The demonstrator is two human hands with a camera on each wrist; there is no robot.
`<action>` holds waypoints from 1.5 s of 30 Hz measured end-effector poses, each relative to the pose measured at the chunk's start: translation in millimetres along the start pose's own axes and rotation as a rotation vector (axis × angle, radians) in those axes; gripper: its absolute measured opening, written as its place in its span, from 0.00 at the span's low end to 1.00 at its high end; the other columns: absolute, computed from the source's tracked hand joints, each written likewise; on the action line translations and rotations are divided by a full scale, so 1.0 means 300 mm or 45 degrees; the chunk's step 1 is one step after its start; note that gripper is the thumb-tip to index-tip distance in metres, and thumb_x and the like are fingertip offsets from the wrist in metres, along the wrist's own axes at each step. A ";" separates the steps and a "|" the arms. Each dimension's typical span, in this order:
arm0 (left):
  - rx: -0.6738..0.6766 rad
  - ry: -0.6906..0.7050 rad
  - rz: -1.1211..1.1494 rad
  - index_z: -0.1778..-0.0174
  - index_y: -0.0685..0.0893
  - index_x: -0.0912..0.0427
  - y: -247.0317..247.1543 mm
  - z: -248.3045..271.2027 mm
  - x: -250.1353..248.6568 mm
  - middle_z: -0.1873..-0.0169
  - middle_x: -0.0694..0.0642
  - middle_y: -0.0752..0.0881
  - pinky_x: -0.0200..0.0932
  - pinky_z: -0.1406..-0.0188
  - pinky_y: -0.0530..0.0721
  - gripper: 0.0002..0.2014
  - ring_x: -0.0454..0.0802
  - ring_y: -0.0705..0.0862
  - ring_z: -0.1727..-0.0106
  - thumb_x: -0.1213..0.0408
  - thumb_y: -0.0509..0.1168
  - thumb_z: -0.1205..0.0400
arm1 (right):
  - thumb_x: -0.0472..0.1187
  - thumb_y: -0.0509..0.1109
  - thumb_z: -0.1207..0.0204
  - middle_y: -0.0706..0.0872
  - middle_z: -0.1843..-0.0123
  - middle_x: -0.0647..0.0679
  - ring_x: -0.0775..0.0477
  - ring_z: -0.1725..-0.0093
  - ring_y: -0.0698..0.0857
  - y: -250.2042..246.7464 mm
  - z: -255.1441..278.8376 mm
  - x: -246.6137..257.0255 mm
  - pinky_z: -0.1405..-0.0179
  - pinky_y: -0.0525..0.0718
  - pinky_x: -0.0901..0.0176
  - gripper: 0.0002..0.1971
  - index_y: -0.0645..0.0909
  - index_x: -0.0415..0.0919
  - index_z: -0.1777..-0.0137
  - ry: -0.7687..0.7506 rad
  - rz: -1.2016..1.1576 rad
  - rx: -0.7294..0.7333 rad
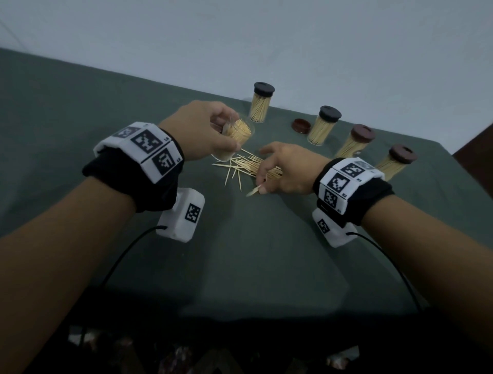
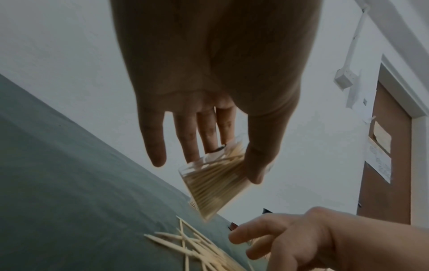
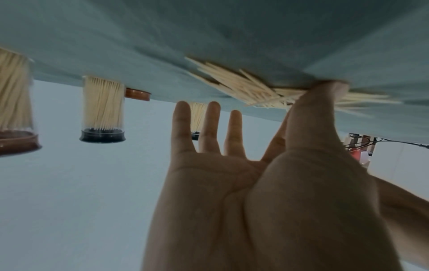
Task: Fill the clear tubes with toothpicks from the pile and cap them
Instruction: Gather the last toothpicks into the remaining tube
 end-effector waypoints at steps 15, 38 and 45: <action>-0.003 -0.009 -0.001 0.36 0.83 0.46 -0.006 0.004 -0.004 0.46 0.45 0.88 0.50 0.33 0.82 0.26 0.43 0.87 0.44 0.56 0.80 0.30 | 0.58 0.80 0.34 0.80 0.30 0.55 0.48 0.31 0.78 -0.011 0.003 -0.088 0.36 0.74 0.56 0.44 0.63 0.55 0.19 0.317 -0.091 -0.015; -0.011 -0.006 0.026 0.36 0.83 0.48 -0.006 -0.002 -0.008 0.47 0.45 0.88 0.50 0.34 0.82 0.26 0.43 0.87 0.45 0.59 0.80 0.31 | 0.57 0.81 0.35 0.72 0.23 0.52 0.45 0.26 0.73 -0.012 0.000 -0.070 0.29 0.73 0.50 0.45 0.63 0.62 0.20 0.177 0.012 0.059; 0.005 -0.011 0.019 0.37 0.84 0.47 0.005 -0.002 0.001 0.47 0.45 0.89 0.51 0.33 0.82 0.25 0.43 0.87 0.45 0.58 0.81 0.31 | 0.56 0.77 0.29 0.85 0.36 0.51 0.48 0.37 0.82 -0.018 -0.049 -0.007 0.37 0.79 0.57 0.32 0.76 0.54 0.25 0.158 -0.021 -0.078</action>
Point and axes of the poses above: each hand's wrist, its own z-axis away from the middle knuckle, its own y-axis out of the palm, x = y × z, the point moved 3 cm from there along -z, towards the middle knuckle
